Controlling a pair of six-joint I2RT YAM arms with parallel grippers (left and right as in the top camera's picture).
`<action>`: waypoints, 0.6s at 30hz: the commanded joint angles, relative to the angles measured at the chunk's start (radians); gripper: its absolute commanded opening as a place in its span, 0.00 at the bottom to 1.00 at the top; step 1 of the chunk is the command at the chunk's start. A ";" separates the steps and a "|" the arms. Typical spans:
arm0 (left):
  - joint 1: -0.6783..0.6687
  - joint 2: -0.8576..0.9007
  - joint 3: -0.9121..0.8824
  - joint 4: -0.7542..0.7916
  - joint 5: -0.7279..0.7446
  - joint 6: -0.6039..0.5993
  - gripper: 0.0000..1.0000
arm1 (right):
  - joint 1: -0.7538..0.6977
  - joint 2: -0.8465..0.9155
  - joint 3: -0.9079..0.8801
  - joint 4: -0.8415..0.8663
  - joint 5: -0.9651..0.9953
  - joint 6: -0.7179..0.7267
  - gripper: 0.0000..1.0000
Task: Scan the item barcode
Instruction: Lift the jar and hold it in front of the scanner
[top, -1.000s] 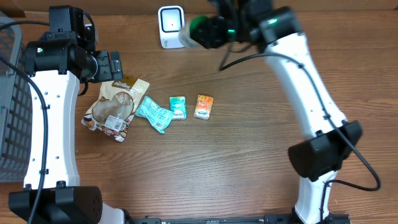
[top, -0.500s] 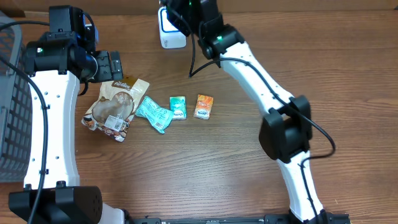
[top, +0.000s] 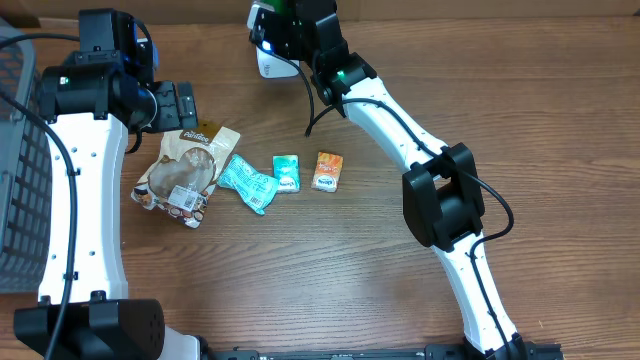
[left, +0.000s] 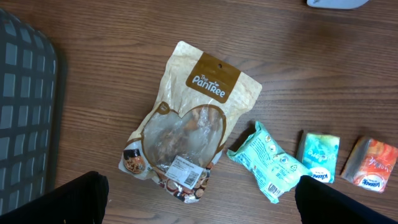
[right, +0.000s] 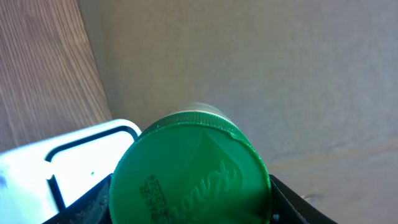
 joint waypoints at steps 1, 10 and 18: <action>0.002 -0.013 0.012 0.001 0.008 -0.011 1.00 | -0.005 0.004 0.008 0.025 0.009 -0.156 0.22; 0.002 -0.013 0.012 0.001 0.008 -0.011 1.00 | -0.007 0.004 0.008 0.022 -0.003 -0.166 0.22; 0.002 -0.013 0.012 0.001 0.008 -0.011 1.00 | -0.008 -0.057 0.009 -0.004 -0.053 0.033 0.23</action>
